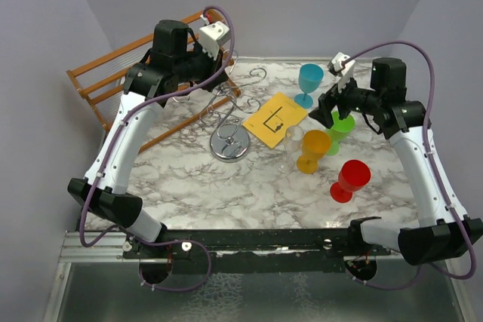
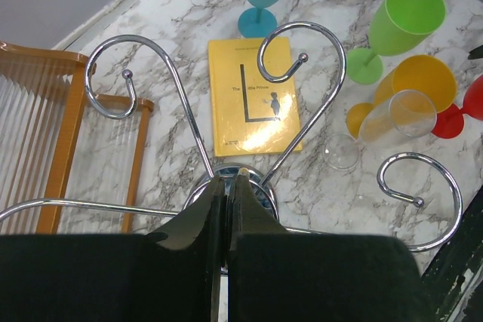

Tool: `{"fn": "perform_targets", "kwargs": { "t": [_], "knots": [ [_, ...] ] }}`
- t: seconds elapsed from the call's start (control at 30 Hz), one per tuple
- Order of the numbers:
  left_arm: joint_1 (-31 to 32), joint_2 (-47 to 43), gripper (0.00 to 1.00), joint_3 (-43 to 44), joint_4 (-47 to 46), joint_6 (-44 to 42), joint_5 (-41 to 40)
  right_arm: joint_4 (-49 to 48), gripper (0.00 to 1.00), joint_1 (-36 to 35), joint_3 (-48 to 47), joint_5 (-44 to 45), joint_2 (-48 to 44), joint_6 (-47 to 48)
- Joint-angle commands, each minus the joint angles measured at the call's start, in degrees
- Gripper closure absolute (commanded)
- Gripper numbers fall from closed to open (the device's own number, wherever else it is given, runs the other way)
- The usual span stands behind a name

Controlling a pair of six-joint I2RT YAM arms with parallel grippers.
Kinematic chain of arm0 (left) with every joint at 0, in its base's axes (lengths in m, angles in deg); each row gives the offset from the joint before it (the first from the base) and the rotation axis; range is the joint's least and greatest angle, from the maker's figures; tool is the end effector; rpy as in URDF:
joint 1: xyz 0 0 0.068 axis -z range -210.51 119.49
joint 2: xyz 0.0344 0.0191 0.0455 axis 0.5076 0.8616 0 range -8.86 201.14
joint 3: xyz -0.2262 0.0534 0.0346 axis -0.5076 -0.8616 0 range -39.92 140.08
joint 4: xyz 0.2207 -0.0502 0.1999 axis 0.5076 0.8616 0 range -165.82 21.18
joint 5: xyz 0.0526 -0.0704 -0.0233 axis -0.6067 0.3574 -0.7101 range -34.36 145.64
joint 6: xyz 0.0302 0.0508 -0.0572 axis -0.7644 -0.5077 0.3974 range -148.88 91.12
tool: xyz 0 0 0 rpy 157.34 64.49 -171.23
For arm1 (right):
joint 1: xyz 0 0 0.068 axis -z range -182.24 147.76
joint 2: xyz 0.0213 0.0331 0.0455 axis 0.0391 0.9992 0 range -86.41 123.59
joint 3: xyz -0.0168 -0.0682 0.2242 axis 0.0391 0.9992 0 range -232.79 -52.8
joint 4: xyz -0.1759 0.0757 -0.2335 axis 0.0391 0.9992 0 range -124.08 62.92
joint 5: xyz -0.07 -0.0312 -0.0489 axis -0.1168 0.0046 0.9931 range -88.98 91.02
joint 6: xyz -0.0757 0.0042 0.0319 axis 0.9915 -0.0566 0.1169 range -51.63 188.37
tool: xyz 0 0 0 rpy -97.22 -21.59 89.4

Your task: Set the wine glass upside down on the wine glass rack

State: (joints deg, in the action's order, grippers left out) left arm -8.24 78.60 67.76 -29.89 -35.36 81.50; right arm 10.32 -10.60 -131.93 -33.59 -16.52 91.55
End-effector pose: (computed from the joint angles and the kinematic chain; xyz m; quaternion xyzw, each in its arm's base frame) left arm 0.3436 -0.1745 0.4338 0.3201 0.7698 -0.2589 0.4877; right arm 0.3165 0.0875 0.3534 -0.3621 0.7784 0.2051 0.4701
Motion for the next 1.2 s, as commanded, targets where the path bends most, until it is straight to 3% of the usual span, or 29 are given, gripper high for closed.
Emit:
{"fn": "perform_targets", "kwargs": {
  "t": [0.0,0.2,0.33,0.63,1.17],
  "knots": [
    [0.41,-1.76,1.0,5.35,-4.21,1.38,0.98,4.09,0.16,-2.36,-1.24,0.2,0.83,1.6],
    [0.41,-1.2,1.0,4.67,-4.18,1.41,1.1,4.82,0.23,-7.11,-0.85,5.02,2.71,1.06],
    [0.41,-1.74,0.99,0.54,-5.9,0.7,1.06,5.32,0.34,-10.17,-1.03,9.92,5.1,0.4],
    [0.41,-4.26,0.7,-5.5,-9.22,0.52,2.45,6.54,0.48,-13.62,-0.74,13.84,7.52,0.54],
    [0.41,-8.79,0.21,-7.23,-8.86,-1.9,2.68,7.32,0.69,-15.45,1.72,13.75,9.61,1.49]
  ]
}}
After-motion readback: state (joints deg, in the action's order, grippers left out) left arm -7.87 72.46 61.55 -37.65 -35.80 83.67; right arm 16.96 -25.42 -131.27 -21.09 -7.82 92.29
